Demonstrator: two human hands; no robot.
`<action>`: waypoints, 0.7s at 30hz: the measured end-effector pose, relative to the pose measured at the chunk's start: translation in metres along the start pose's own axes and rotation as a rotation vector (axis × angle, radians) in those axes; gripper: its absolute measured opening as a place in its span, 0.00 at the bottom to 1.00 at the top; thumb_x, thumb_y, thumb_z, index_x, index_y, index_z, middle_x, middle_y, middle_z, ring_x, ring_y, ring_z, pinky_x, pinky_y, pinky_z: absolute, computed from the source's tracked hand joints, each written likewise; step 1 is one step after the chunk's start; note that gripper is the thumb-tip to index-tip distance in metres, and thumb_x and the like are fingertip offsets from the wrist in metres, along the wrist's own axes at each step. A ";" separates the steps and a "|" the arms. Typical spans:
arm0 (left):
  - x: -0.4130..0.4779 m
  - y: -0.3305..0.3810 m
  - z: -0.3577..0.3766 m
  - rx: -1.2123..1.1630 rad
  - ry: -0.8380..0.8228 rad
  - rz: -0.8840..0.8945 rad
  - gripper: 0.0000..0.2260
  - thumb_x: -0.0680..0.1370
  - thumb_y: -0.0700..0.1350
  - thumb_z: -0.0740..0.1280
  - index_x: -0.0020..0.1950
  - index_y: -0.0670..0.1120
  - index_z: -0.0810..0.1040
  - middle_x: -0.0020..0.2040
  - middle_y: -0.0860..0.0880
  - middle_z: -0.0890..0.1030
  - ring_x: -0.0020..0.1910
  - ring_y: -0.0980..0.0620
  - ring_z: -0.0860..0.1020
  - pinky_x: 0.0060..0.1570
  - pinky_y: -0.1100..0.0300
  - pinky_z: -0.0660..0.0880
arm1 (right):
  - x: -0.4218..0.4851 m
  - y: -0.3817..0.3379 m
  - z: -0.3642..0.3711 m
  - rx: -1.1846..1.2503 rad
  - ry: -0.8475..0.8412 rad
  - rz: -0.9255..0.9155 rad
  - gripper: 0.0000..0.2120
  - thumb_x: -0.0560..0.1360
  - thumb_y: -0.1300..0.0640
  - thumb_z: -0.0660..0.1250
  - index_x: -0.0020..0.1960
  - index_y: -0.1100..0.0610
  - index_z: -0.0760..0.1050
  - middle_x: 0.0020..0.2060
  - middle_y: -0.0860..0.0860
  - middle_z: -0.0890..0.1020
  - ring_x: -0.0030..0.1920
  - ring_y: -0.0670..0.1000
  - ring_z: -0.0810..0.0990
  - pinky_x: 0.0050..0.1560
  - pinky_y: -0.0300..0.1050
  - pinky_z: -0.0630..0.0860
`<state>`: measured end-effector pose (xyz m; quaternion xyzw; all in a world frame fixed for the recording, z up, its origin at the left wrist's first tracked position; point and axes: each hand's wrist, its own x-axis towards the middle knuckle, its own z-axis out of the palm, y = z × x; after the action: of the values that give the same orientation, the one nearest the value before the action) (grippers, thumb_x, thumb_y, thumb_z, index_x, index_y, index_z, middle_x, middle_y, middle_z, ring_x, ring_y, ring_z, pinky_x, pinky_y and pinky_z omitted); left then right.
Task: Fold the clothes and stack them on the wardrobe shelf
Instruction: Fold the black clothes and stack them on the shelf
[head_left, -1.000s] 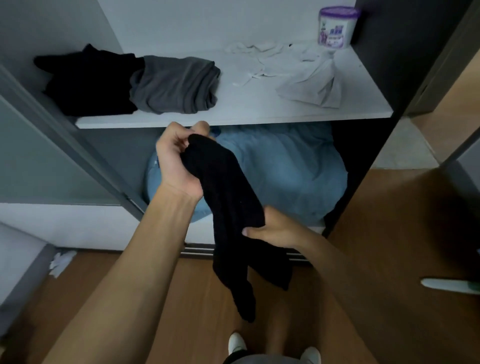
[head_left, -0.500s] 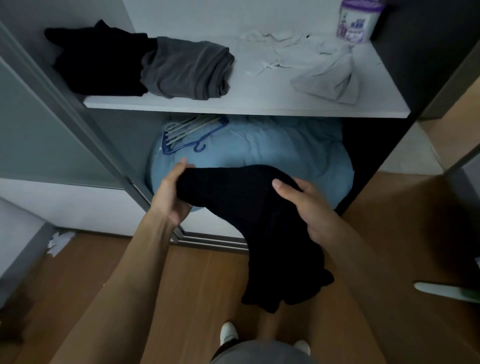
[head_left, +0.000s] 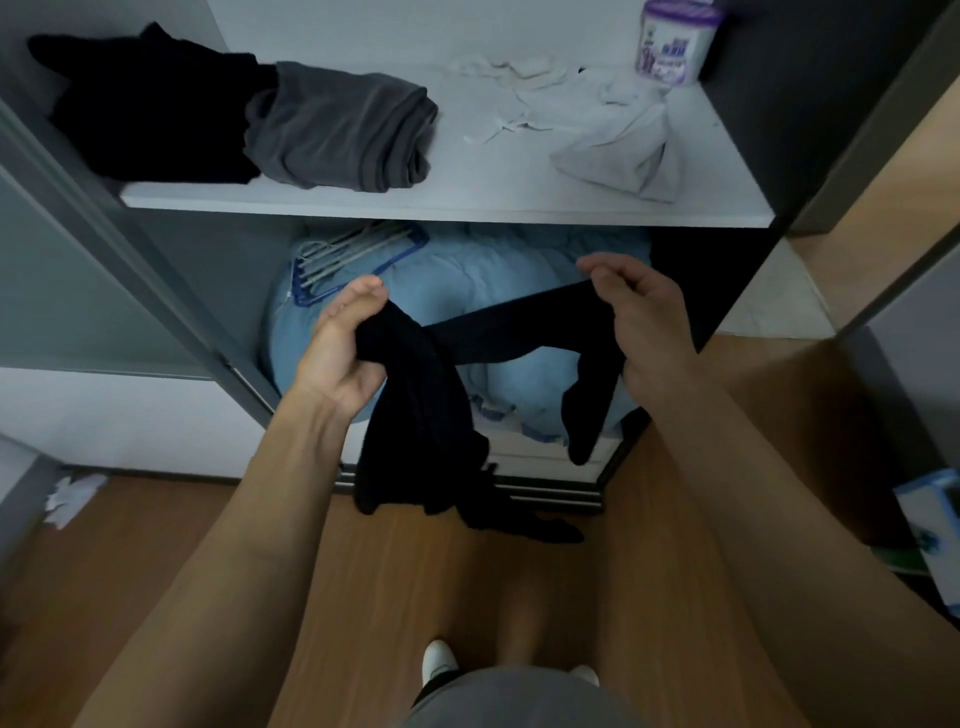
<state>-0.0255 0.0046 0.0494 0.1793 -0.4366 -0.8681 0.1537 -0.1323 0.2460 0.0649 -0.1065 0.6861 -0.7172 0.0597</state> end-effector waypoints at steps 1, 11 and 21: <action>-0.001 0.002 0.006 -0.022 -0.011 0.001 0.08 0.80 0.36 0.63 0.44 0.47 0.74 0.34 0.50 0.73 0.33 0.54 0.74 0.41 0.59 0.76 | 0.004 0.003 0.001 -0.060 0.026 -0.009 0.14 0.80 0.60 0.64 0.44 0.46 0.84 0.41 0.40 0.84 0.45 0.39 0.80 0.50 0.32 0.76; -0.020 0.039 0.055 0.000 -0.199 0.114 0.07 0.82 0.36 0.59 0.51 0.45 0.75 0.37 0.51 0.73 0.36 0.54 0.72 0.45 0.57 0.71 | -0.049 0.078 0.043 -0.510 -0.748 0.144 0.19 0.76 0.57 0.70 0.66 0.52 0.73 0.58 0.46 0.80 0.58 0.42 0.78 0.60 0.38 0.74; -0.013 0.052 0.002 0.048 0.095 0.220 0.06 0.79 0.39 0.65 0.47 0.47 0.79 0.38 0.49 0.77 0.39 0.52 0.77 0.48 0.54 0.76 | -0.055 0.103 0.035 -0.307 -0.334 0.261 0.08 0.80 0.60 0.65 0.56 0.52 0.80 0.48 0.45 0.83 0.54 0.50 0.82 0.48 0.37 0.77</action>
<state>-0.0091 -0.0178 0.0953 0.1751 -0.4666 -0.8257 0.2642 -0.0771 0.2197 -0.0403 -0.1418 0.7754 -0.5635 0.2472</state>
